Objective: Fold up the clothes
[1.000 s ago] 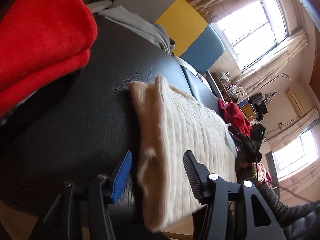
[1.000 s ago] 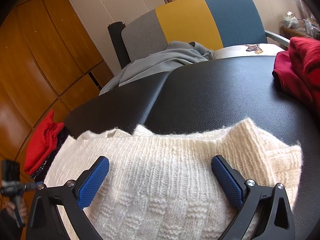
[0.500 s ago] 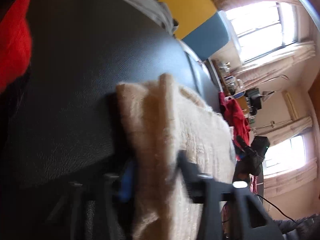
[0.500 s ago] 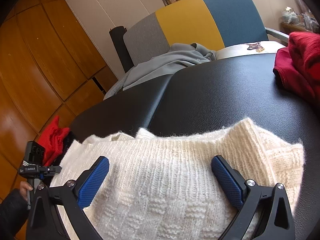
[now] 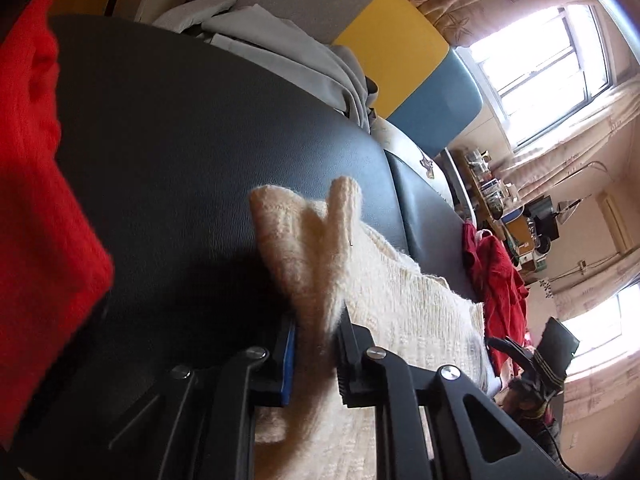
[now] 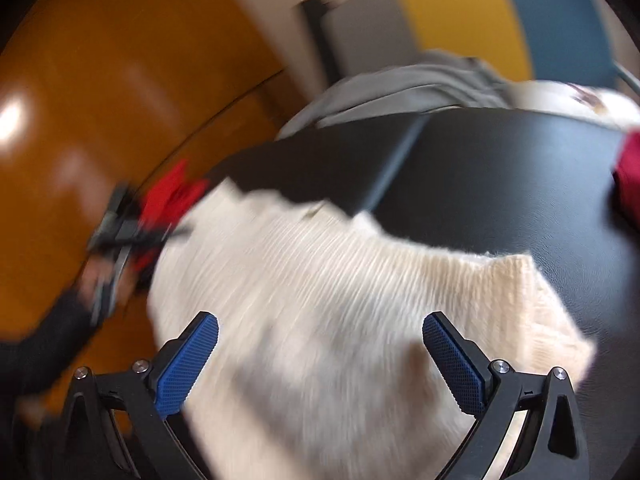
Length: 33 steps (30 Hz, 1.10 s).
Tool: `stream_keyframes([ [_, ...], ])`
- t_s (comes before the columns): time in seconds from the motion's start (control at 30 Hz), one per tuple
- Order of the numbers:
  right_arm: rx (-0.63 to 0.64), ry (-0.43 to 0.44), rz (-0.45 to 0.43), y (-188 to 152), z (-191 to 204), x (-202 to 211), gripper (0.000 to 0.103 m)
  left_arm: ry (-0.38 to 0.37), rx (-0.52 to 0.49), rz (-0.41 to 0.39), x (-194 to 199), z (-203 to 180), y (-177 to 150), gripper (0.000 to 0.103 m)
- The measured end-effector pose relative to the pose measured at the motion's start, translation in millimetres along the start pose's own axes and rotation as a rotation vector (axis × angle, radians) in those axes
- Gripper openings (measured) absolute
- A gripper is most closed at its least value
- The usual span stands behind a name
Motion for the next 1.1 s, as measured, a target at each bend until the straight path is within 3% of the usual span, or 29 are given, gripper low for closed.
stream_keyframes([
  [0.17, 0.149, -0.028, 0.178, -21.0, 16.2, 8.2, 0.103, 0.021, -0.015, 0.012, 11.9, -1.4, 11.3, 0.015],
  [0.27, 0.180, -0.083, 0.273, -32.1, 5.0, -4.2, 0.103, -0.017, -0.005, 0.002, 20.3, -10.8, 12.4, 0.015],
  [0.37, 0.190, -0.109, 0.356, -49.6, -8.3, -25.2, 0.103, -0.109, 0.010, -0.015, 26.9, -33.4, 10.8, 0.015],
  [0.53, 0.223, -0.139, 0.314, -59.3, -8.9, -32.0, 0.103, -0.306, 0.038, -0.049, 35.1, -90.6, 2.5, 0.015],
  [0.8, 0.160, -0.088, 0.165, -70.9, -14.9, -20.8, 0.103, -0.493, 0.026, -0.074, -0.1, -199.1, -4.4, 0.015],
  [0.9, 0.135, -0.061, 0.118, -74.2, -17.6, -16.8, 0.103, -0.536, 0.069, -0.035, -35.4, -223.1, -9.4, 0.015],
  [1.1, 0.155, -0.061, 0.073, -84.9, -15.8, -14.6, 0.103, -0.552, 0.130, 0.097, -109.2, -253.0, -30.5, 0.015],
])
Point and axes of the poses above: each gripper's, at about its wrist camera, not at the fingertips, and x roughly against the way its jaws point, z to its left, y to its top, the point moved 4 cm from there along -x, roughly the way its jaws point, and after that the axes turned 9 degrees about -x, right-handed, at the moved point
